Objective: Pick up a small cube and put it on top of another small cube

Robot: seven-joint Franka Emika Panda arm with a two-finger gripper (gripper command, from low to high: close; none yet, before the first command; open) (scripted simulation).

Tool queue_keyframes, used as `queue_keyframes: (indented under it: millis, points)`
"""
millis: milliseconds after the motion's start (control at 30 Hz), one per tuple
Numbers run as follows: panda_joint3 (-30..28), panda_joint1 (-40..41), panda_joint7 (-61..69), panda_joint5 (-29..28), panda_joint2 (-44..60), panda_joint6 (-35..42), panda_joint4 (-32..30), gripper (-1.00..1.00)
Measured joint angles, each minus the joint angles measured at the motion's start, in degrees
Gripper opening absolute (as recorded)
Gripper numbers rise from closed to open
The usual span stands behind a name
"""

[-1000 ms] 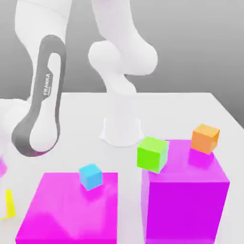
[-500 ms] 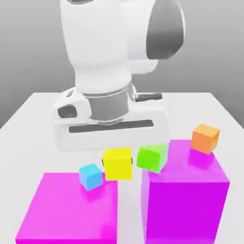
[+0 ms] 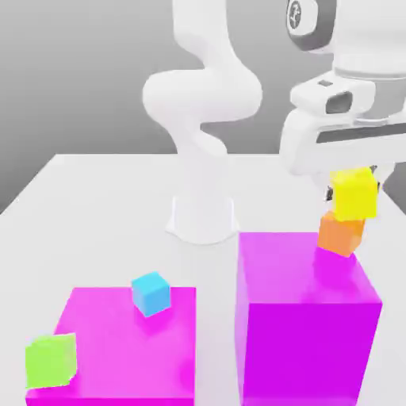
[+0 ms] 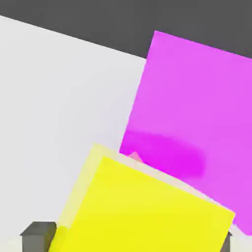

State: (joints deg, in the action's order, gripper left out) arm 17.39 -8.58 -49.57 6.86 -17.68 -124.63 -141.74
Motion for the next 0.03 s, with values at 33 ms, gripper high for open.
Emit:
queue_keyframes:
  millis: [33]
  points:
    - [0.0, 0.0, 0.0, 0.0, 0.0, 0.0, 0.0, 1.0]
